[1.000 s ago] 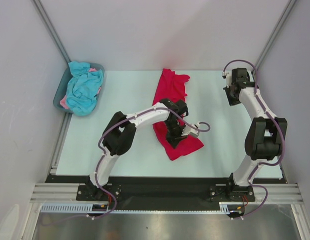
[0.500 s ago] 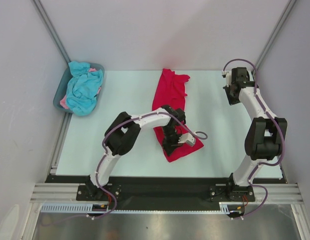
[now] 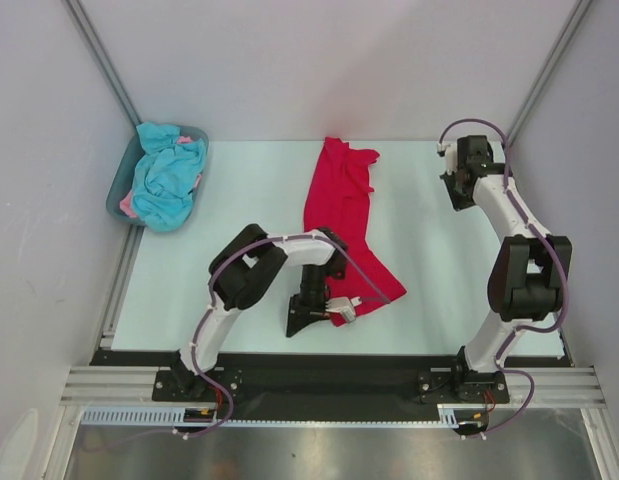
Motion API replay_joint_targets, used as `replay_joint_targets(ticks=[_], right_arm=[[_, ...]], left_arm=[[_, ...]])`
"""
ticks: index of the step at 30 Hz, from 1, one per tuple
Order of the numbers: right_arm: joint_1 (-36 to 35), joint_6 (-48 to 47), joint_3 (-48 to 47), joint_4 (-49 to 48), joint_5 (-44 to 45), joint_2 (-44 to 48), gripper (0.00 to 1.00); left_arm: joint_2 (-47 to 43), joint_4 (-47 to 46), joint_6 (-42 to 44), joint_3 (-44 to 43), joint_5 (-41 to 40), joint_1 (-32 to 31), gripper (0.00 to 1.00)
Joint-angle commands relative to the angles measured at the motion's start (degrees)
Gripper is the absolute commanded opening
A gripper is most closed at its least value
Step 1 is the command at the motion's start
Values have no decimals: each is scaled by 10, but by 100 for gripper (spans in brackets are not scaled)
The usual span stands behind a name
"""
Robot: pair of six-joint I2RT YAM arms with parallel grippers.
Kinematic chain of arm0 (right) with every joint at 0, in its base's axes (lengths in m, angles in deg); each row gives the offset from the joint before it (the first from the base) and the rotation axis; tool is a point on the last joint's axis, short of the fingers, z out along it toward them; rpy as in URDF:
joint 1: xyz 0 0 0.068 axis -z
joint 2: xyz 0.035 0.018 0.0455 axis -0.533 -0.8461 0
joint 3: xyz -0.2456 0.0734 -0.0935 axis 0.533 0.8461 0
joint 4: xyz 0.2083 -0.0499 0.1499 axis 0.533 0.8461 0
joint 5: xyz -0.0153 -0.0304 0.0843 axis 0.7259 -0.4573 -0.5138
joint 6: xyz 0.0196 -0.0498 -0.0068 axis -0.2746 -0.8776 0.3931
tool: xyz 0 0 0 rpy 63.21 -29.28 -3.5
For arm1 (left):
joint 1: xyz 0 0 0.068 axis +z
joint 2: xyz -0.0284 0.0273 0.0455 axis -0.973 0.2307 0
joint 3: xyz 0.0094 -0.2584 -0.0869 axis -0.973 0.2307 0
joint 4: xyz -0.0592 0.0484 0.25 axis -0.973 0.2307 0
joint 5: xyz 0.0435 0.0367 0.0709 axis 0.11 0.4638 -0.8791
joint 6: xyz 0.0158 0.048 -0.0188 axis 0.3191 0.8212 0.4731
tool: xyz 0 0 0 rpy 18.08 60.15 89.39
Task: Fold and stack the t-shirts
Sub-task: Fold the tshirt
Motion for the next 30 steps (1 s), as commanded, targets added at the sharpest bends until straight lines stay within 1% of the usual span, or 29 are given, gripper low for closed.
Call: replay_joint_targets(ticks=[1,2,3,4,5,6,7,9,10,11,12,13,14,16,17,18,19,23,28,30], right_arm=[[-42,-38,42,11,-5,51,17],[-75,-52,71,6,4,64,20],[-97,-90,99,-6,37,81,23],[-115,-105,128,-27,48,123,32],[-134,-120,182,-36,56,140,39],[-165,-129,199,-39,63,159,44],[-176,-133,216,-40,63,185,54],[-192,-133,252,-35,43,209,62],[-208,-142,265,-37,38,223,71],[-219,-149,279,-43,39,254,76],[-230,-158,311,-50,44,268,78],[-257,-167,326,-61,47,284,77],[-267,-184,342,-69,50,312,75],[-304,-201,383,-84,58,334,76],[-320,-214,396,-89,63,340,76],[-332,-218,420,-101,75,349,76],[-353,-221,426,-102,78,350,77],[-391,-236,441,-111,69,340,77],[-453,-258,453,-109,65,327,77],[-492,-266,459,-106,64,325,76]], left_arm=[[-46,-118,-3,-44,-35,36,0],[-62,-131,-14,-50,-38,59,0],[-77,-140,-27,-54,-42,73,0],[-96,-148,-51,-61,-46,103,0],[-126,-165,-61,-62,-52,119,0],[-143,-180,-74,-61,-60,134,0],[-157,-194,-98,-54,-69,164,0],[-192,-226,-112,-43,-97,188,1],[-201,-240,-129,-29,-112,206,9],[-212,-258,-135,-23,-122,213,15],[-224,-264,-139,-18,-139,219,25],[-232,-270,-152,-10,-143,228,32],[-237,-279,-160,-7,-145,232,48],[-250,-283,-173,3,-142,235,75],[-253,-292,-177,8,-145,236,86],[-258,-293,-178,16,-148,236,99],[-260,-294,-178,20,-151,237,100],[-267,-306,-177,26,-179,240,100],[-252,-301,-174,-21,-193,270,100],[-247,-300,-175,-46,-202,281,100]])
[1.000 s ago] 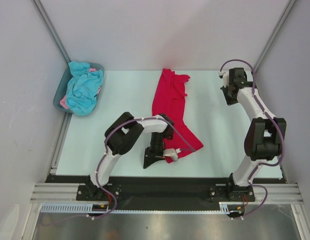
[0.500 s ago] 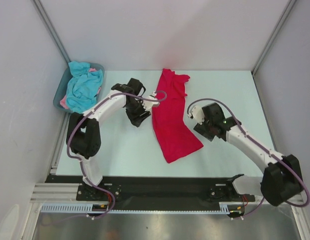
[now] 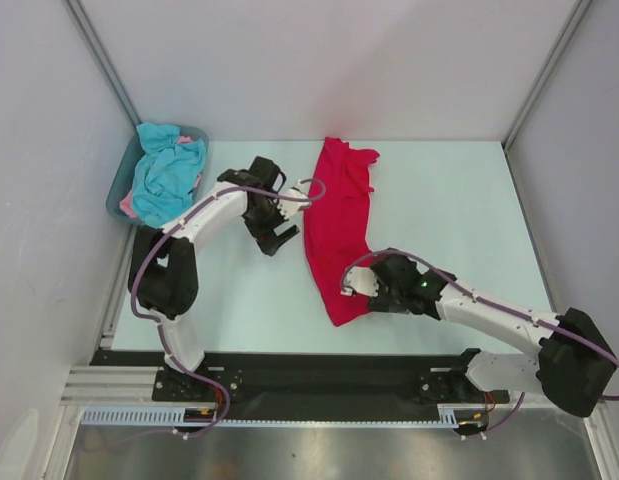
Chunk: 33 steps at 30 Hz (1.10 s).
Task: Fold and stack the t-shirts
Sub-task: Fold the tshirt
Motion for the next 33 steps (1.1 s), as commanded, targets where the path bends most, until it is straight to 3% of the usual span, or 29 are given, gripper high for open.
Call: replay_joint_targets(ticks=[1,10,16,25,33], right_arm=[[-51,-27,10,-14,3,-6,76],[-139,-84,35,41,-40,46,76],[-159,-114,84,46,-47,78,75],[-160,-117,105,-59,-26,4,75],[-116,-142,88,-123,-33,-59,75]], left_arm=[[-4,-12,-11,-65,-26,33,100],[23,-12,-11,-139,-53,53,100],[29,-12,-21,-171,-51,53,100],[41,-8,-26,-201,-49,52,100],[49,-3,-25,-216,-51,52,100]])
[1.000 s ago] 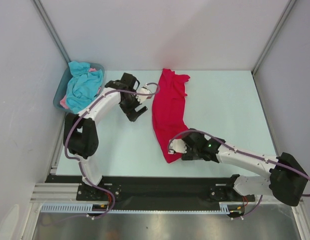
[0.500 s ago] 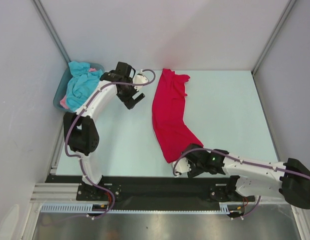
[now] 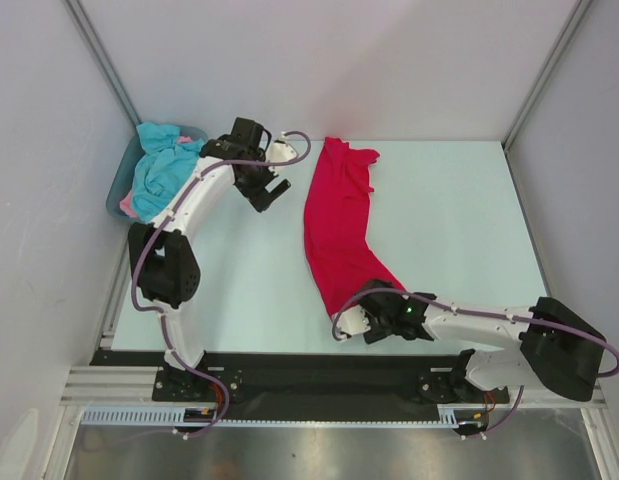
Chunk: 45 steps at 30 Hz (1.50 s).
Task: Fold and stack the t-shirts
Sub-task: Fold the tshirt
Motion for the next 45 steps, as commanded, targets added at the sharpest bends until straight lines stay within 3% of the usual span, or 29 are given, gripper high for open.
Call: replay_joint_targets(ticks=[1,5,8,9,11,12,24,34,45], right_arm=[[24,-12,-7,-39,-24,-31,75],[36,-21,-19,-45,-34,-52,68],[43,-24,-30,-35,-38,-59,46],[45,-27,-32,-33,-38,-59,32],[49,-29,-42,-19,-41,-59,19],[50,-29,-47,-12,-43,-54,0],[71,63,-297,231,-163,-80,0],[42,66,-314,281,-155,-76,0],[5,49,-343,388,-210,-102,0]], left_arm=[[4,2,-10,-27,-4,-2,100],[3,3,-10,-25,-9,-2,100],[5,2,-6,-25,-15,-1,100],[5,2,-5,-25,-14,-1,100],[4,3,-2,-27,-14,0,100],[5,3,-2,-30,-16,0,100],[12,3,14,-48,-25,2,100],[17,4,30,-77,-45,4,100],[28,6,43,-95,-52,4,100]])
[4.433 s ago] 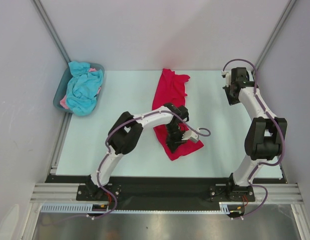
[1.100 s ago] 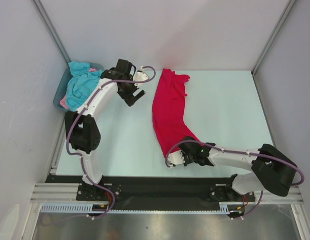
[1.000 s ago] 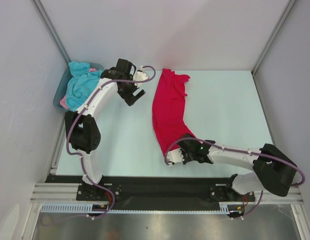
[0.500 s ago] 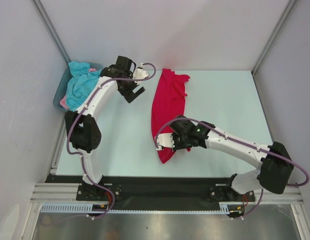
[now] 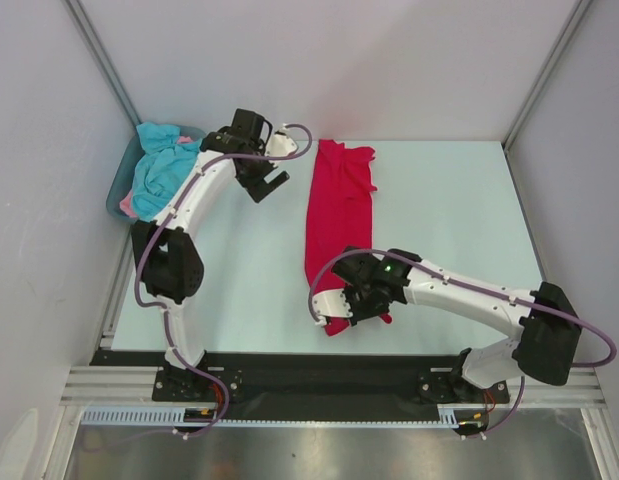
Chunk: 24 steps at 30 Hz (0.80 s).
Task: Fold and stack the t-shirts
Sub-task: Fold the tshirt
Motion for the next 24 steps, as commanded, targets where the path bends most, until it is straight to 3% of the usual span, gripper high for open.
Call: replay_joint_targets(ticks=[1,9,14,16,20,24], right_arm=[[-3,-16,-35,61,-34,-23,0],[1,-36,-62,85,-41,-62,7],[22,-20,-77,76,-26,-63,64],[52,-15,-99,76,-22,-59,74],[134,1,-154,51,19,-66,76],[243,11,-170,-77,106,-77,77]], left_arm=[[3,0,14,-36,-8,3,100],[2,3,19,-38,-12,3,100],[-1,21,19,-37,4,2,100],[0,44,26,-36,30,0,100],[-17,60,50,21,66,-19,99],[-69,20,93,132,127,-64,100]])
